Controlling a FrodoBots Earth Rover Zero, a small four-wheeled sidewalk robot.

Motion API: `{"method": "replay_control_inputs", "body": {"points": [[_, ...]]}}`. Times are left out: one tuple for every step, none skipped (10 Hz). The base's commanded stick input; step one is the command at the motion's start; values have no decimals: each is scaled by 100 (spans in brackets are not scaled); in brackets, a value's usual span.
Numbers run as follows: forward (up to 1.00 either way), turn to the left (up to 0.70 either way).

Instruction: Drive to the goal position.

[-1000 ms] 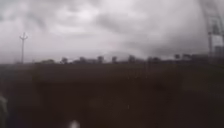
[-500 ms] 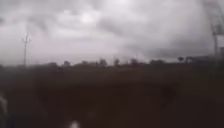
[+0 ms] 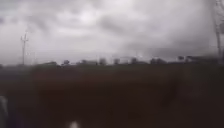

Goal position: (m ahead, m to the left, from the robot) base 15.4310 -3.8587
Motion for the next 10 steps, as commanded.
{"method": "replay_control_inputs", "body": {"points": [[70, -31], [70, -4], [70, 0], [70, 0], [70, 0], [70, 0], [70, 0], [70, 0], [70, 0], [70, 0]]}}
